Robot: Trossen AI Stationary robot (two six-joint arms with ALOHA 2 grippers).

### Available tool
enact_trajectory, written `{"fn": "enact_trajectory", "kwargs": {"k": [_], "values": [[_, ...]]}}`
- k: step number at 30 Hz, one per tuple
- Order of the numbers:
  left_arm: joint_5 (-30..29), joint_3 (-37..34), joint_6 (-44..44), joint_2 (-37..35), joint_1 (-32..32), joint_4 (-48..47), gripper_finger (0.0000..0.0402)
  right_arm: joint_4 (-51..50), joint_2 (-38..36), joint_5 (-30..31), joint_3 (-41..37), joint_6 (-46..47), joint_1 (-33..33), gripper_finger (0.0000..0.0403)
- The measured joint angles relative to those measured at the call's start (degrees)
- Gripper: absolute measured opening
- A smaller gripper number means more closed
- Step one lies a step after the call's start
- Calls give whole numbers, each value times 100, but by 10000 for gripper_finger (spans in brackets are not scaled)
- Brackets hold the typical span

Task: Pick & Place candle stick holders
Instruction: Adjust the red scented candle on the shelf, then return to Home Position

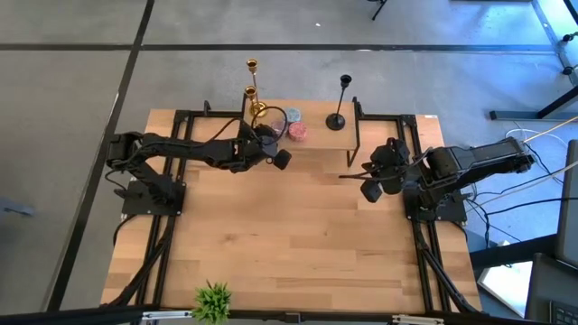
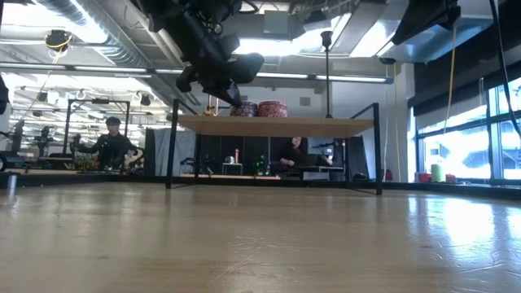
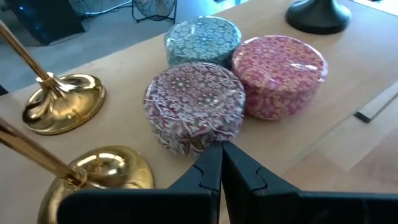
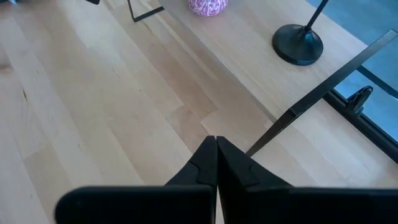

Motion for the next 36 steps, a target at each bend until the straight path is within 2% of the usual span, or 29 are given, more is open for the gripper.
{"fn": "enact_trajectory", "kwargs": {"k": [12, 16, 22, 27, 29, 33, 36], "values": [[20, 0, 17, 52, 50, 70, 1, -3, -2, 0, 0, 0, 0, 0], [26, 50, -171, 35, -149, 36, 1, 8, -2, 0, 0, 0, -2, 0], [-37, 809, -204, 28, -681, -690, 1, 283, 14, -98, 0, -21, 94, 0], [667, 1452, -208, -111, -1086, -1317, 1, 938, 161, -518, 0, -170, 331, 0], [746, 1565, -240, -242, -1289, -1438, 2, 1258, 267, -704, 0, -152, 417, 0], [74, 1589, -362, -634, -1854, -1836, 2, 2051, 543, -832, 0, -149, 667, 0], [-468, 1586, -921, -904, -2309, -2494, 1, 2822, 647, -883, 0, -109, 862, 0]]}}
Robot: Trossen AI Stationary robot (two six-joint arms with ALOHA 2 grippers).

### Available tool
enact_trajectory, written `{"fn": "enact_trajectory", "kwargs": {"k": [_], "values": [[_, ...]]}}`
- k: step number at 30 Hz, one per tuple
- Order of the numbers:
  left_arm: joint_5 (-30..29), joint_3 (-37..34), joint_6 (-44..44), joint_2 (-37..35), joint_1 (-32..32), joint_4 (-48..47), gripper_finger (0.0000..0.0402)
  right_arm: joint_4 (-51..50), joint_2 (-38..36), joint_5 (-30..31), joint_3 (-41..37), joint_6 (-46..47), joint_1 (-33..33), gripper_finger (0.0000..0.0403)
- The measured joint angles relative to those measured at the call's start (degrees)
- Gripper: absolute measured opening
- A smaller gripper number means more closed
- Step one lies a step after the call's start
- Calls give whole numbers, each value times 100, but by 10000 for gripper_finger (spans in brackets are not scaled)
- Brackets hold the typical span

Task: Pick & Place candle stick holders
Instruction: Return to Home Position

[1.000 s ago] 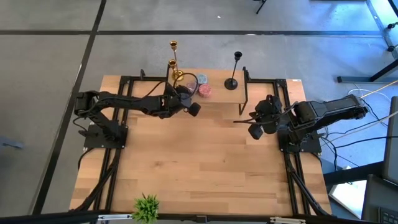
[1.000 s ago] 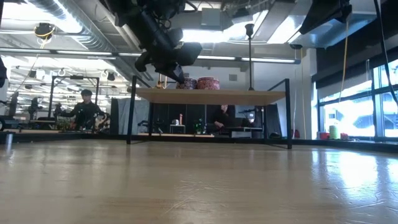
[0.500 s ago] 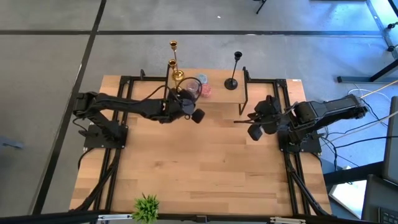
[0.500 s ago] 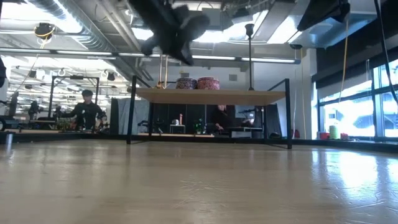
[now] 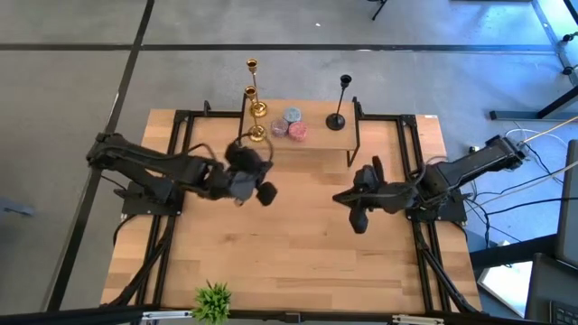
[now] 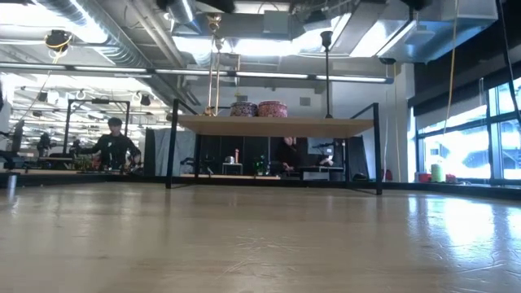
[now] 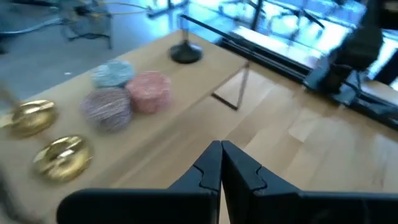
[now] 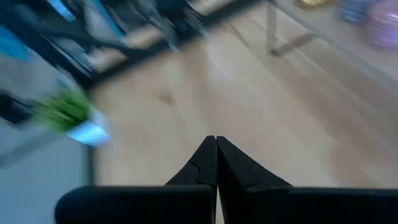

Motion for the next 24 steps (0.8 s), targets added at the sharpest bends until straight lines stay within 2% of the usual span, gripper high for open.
{"fn": "enact_trajectory", "kwargs": {"k": [4, 9, 13, 18, 24], "values": [[-952, -207, -1010, -344, -772, -412, 1, 908, 3, 120, 0, 97, 277, 0], [-1992, -703, -2544, -570, -1641, -449, 1, 983, -72, 523, 1, 4, 671, 0], [-2436, -890, -3923, -499, -2034, -369, 2, 1018, -179, 452, -187, 8, 797, 0], [-2567, -891, -3964, -214, -2092, 278, 2, 1204, -561, 59, -839, 40, 775, 0], [-2539, -891, -3489, 221, -1750, 1719, 2, 1769, -1518, -707, -1959, 86, 721, 0]]}}
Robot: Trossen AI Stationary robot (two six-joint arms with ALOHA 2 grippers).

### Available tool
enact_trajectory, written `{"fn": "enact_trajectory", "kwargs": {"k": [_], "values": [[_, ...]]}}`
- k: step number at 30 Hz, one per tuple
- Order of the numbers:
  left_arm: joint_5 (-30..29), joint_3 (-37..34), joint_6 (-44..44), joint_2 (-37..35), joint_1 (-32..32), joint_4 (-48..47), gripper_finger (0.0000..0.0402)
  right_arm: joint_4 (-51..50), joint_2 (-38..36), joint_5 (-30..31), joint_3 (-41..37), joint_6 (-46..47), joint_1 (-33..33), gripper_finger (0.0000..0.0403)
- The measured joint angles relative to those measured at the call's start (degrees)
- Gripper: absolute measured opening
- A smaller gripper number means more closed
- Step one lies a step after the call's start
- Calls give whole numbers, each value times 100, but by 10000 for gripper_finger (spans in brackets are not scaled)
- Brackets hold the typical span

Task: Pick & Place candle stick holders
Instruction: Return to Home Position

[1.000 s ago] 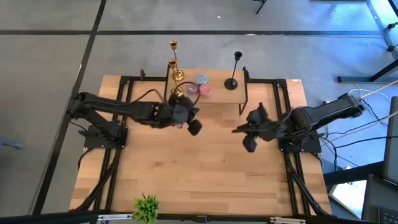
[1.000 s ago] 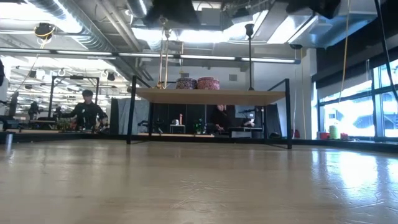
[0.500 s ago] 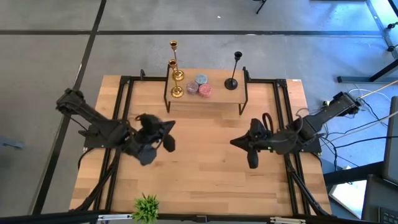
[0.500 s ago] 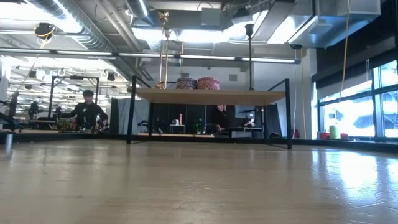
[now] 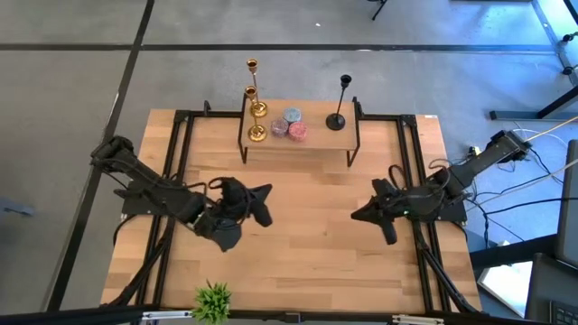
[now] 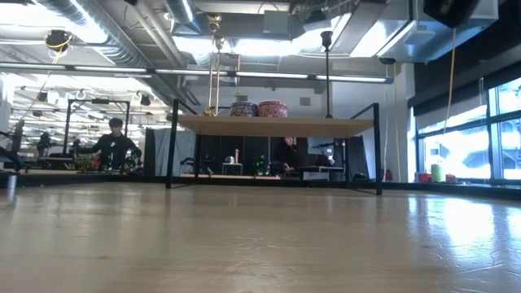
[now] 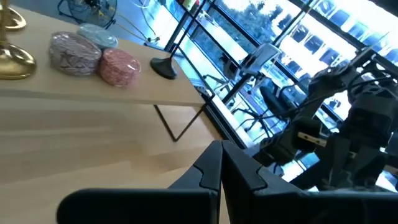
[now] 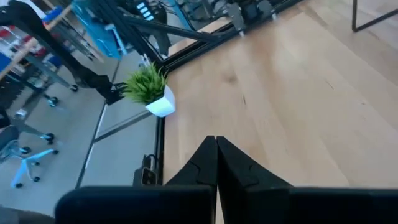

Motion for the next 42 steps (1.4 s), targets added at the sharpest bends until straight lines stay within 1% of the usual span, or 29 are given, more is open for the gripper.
{"fn": "enact_trajectory", "kwargs": {"k": [4, 8, 11, 19, 24, 26, 30, 33, 36, 42], "values": [[226, 0, 415, 341, 284, 957, 2, -16, -736, -66, -458, -4, 60, 0], [495, 0, 823, 660, 500, 1860, 2, -134, -1423, -160, -691, -218, 117, 0], [619, 0, 774, 885, 641, 2298, 2, -445, -1919, -275, -769, -306, 203, 0], [739, 3, 656, 1354, 965, 3317, 2, -1393, -3130, -235, -774, -696, 413, 0], [739, 329, 798, 1595, 1066, 3393, 2, -1452, -3689, -230, -912, -932, 413, 0], [752, 473, 888, 1642, 1086, 3399, 2, -1249, -3912, -294, -1134, -936, 413, 0], [773, 725, 1115, 1765, 1141, 3329, 2, -556, -4277, -680, -1847, -764, 413, 0], [749, 830, 1123, 1753, 1170, 3280, 2, 110, -4413, -969, -2391, -685, 413, 0], [710, 828, 1122, 1754, 1164, 3243, 2, 433, -4472, -1070, -2798, -619, 413, 0], [640, 828, 867, 1754, 1105, 3249, 2, 475, -4634, -1185, -3282, -711, 407, 0]]}}
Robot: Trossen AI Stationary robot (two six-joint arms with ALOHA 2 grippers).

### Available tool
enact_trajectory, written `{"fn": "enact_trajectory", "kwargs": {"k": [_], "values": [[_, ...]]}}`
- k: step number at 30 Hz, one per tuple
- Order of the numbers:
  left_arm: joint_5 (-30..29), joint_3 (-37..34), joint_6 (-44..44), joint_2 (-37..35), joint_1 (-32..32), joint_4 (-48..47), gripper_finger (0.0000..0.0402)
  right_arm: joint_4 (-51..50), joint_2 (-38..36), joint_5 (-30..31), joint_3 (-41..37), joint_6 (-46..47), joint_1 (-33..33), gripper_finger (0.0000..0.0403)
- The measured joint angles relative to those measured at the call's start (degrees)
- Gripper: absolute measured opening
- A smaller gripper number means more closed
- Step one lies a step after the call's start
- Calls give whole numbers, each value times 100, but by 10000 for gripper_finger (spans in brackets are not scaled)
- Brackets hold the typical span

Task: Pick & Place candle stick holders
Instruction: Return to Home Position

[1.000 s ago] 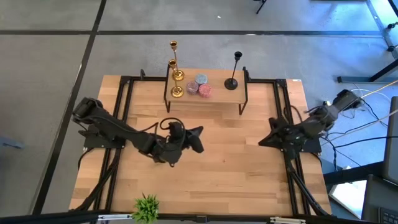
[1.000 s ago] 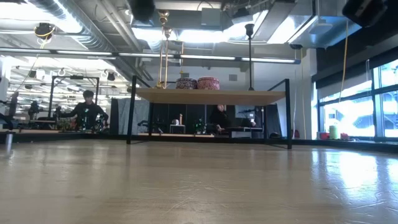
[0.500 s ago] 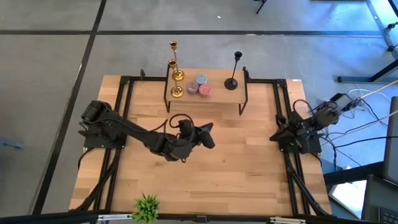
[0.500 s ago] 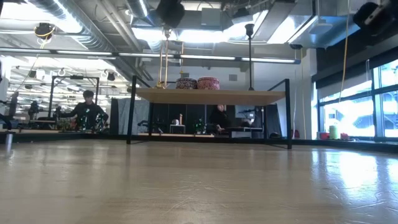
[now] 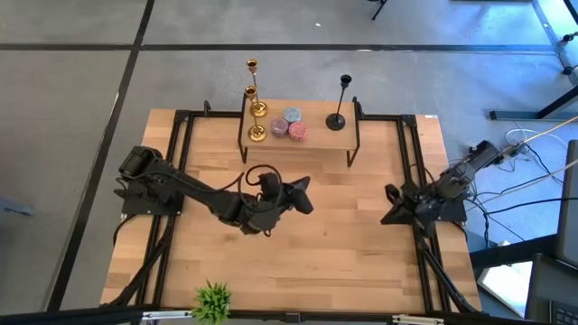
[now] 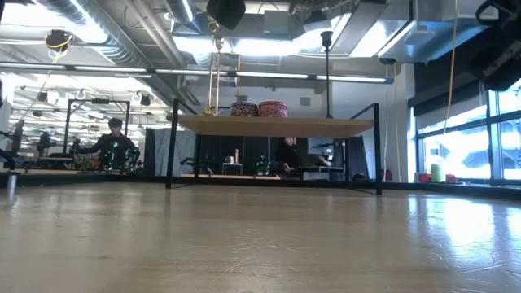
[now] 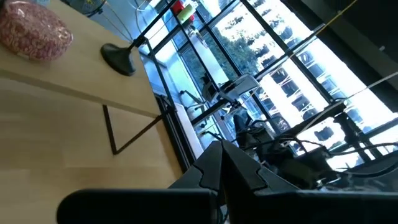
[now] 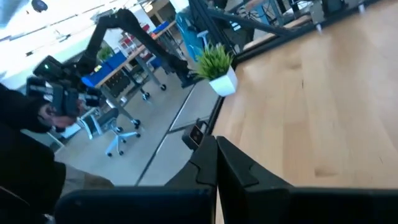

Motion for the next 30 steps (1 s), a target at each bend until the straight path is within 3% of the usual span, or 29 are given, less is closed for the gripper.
{"fn": "enact_trajectory", "kwargs": {"k": [14, 30], "values": [[-61, 0, -320, 0, -18, -22, 2, 51, -637, -154, -873, -179, -490, 0], [28, -2, -421, 0, -107, 9, 2, -1, -639, -928, -873, -886, -2090, 0]]}}
